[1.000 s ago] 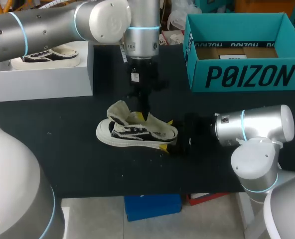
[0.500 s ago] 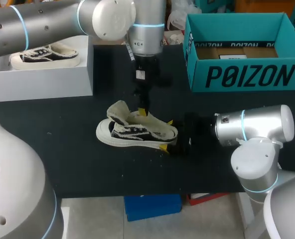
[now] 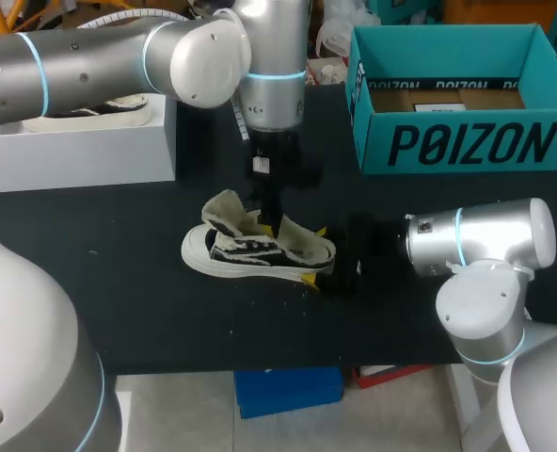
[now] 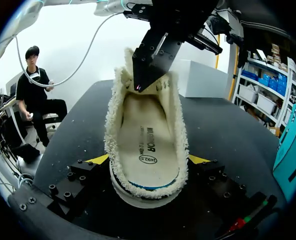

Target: Take the shoe out of the shoebox, open the shoe tongue, remove and reinsert the insole, then place the shoe into the shoebox

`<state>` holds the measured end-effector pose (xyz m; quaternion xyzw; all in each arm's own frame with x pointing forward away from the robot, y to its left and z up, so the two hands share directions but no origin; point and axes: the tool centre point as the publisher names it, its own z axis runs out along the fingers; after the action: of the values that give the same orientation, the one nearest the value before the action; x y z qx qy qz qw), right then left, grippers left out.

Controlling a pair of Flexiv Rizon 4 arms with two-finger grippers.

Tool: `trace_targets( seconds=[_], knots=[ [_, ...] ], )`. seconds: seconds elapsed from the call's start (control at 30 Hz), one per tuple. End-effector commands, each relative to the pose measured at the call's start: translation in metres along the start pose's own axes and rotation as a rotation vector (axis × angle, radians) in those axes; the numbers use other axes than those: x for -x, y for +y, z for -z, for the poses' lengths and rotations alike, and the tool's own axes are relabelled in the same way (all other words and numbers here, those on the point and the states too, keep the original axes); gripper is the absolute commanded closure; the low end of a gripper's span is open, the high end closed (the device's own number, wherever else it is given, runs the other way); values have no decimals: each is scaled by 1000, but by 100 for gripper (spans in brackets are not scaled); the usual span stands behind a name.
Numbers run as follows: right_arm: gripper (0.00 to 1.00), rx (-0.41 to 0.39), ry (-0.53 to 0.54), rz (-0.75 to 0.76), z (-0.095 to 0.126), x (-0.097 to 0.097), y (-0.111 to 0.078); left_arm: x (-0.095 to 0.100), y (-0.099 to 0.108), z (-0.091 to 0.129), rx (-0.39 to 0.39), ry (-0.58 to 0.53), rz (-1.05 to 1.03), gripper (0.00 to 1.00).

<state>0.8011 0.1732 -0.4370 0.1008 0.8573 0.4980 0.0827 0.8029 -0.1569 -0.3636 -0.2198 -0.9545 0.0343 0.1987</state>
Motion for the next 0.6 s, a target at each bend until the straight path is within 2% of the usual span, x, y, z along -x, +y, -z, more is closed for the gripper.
trace_targets(
  seconds=[0.03, 0.6],
  knots=[
    [100, -1, -2, -2, -2, 0, -3, 4, 0, -9, -4, 11, 3, 100],
    [100, -1, -2, -2, -2, 0, -3, 2, -9, -41, -5, 54, 15, 100]
  ],
)
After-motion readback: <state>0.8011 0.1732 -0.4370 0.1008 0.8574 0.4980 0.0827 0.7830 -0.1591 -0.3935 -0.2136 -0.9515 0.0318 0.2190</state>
